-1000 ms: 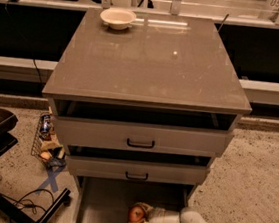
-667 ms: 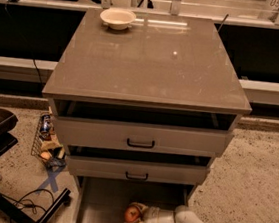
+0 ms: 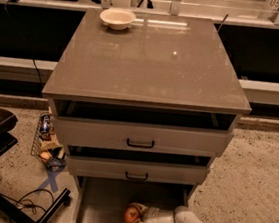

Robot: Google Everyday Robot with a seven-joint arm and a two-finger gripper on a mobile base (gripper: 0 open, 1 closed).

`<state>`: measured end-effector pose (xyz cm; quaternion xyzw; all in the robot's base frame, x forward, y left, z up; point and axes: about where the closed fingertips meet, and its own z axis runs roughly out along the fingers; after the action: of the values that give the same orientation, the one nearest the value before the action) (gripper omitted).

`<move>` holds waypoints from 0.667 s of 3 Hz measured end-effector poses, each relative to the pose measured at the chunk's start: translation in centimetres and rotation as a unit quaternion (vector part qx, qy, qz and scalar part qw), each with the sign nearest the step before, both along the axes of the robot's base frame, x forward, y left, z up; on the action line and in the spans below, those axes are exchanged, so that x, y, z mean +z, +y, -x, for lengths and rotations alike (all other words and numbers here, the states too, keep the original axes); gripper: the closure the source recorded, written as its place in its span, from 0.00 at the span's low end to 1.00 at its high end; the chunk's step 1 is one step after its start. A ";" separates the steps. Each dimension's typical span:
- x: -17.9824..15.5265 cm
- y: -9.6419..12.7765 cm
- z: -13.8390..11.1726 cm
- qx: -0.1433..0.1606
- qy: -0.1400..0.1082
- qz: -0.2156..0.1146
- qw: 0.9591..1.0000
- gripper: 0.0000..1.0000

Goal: Place apple into bottom drawer

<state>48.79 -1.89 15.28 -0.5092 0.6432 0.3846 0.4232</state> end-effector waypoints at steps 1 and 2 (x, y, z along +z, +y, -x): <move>0.0 0.3 0.2 0.002 0.001 -0.002 1.000 0.20; -0.1 0.6 0.3 0.004 0.002 -0.003 1.000 0.00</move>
Offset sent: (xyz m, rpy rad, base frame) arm -0.0010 0.0022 -0.0003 0.0022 0.0016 0.0028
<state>48.51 -1.29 15.19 -0.5093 0.6411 0.3893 0.4218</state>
